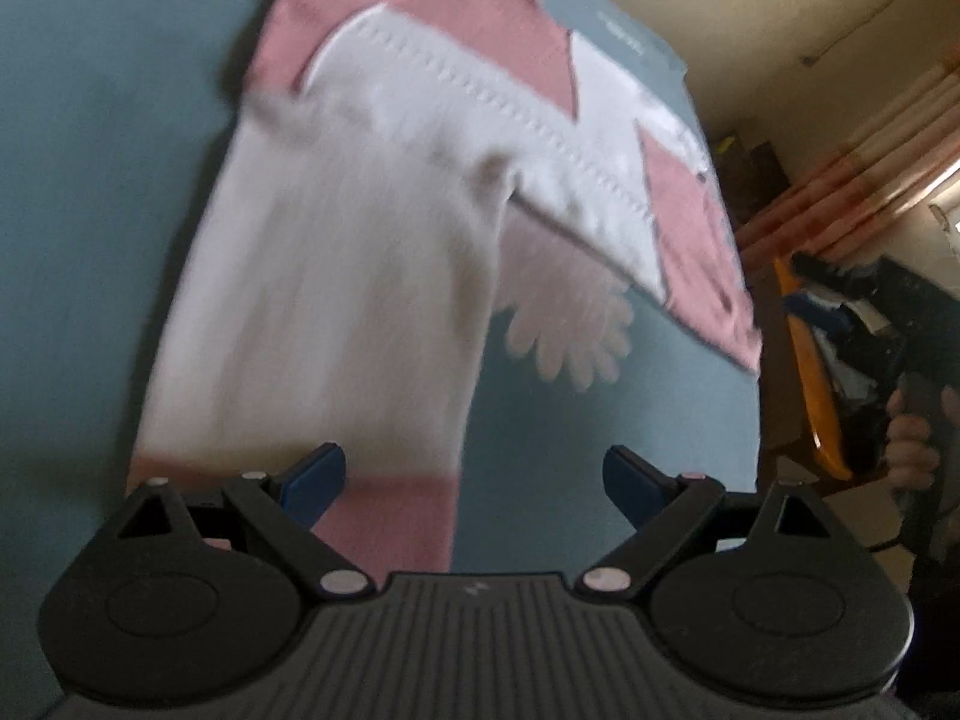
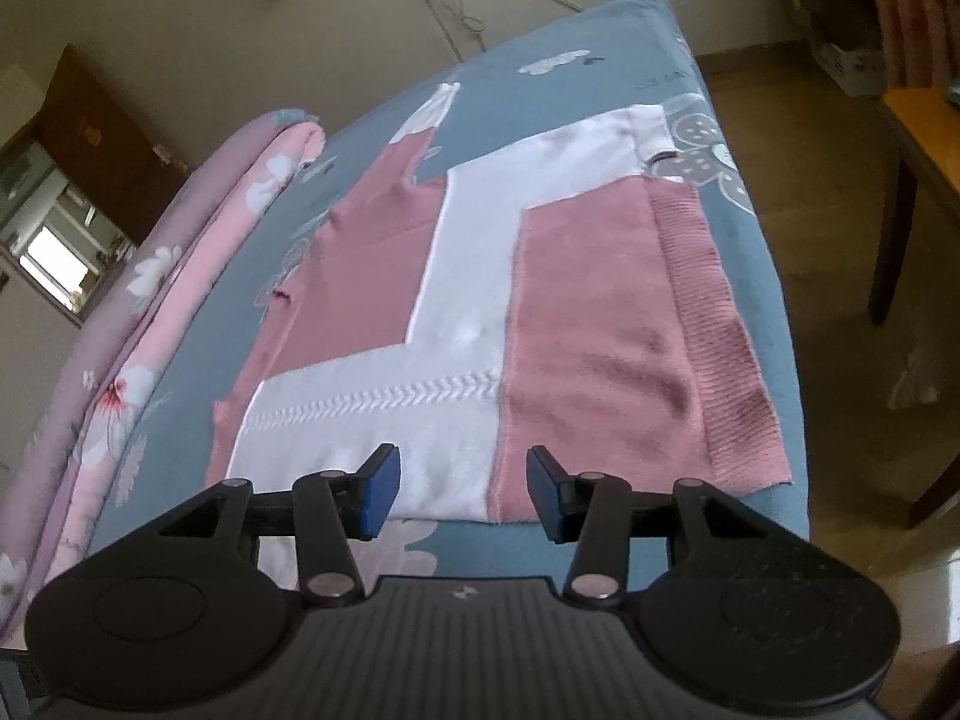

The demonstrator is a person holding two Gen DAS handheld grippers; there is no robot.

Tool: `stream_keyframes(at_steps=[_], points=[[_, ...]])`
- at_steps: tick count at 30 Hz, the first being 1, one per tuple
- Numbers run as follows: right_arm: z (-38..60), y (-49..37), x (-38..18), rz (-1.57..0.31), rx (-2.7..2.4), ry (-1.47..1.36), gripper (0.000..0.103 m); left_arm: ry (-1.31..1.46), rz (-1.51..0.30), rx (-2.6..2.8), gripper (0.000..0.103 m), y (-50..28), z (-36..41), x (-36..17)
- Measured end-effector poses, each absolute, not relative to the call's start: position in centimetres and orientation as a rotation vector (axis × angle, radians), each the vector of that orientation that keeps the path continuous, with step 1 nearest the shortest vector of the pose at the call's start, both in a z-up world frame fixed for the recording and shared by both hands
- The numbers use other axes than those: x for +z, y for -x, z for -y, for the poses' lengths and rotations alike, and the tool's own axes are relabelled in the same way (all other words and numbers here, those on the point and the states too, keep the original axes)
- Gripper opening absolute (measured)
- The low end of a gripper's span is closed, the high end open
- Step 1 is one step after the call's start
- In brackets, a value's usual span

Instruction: Fold clothes

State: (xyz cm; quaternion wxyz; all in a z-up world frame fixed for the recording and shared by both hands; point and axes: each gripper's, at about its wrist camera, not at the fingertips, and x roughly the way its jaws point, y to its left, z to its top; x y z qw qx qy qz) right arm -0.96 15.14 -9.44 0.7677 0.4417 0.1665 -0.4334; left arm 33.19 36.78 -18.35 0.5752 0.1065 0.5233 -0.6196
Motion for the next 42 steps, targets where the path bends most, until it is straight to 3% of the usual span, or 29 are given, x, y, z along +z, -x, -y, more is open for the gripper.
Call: stream_keyframes(at_steps=[22,33,42], points=[[-16.0,-0.3,-9.2,-0.385,-0.92,-0.95,0.053,-0.255,-1.219,-1.469,0.093,-33.0,-41.0,-16.4],[-16.0,-0.6,-9.7,-0.396,-0.921,-0.957,0.053,-0.254,-1.292,-1.399,0.092,-32.6,-44.4,-18.6],[-16.4,-0.6,-9.4,-0.413,-0.93,-0.936,0.054,-0.309,-1.167,-1.471,0.093,-32.1,-39.5,-15.2]])
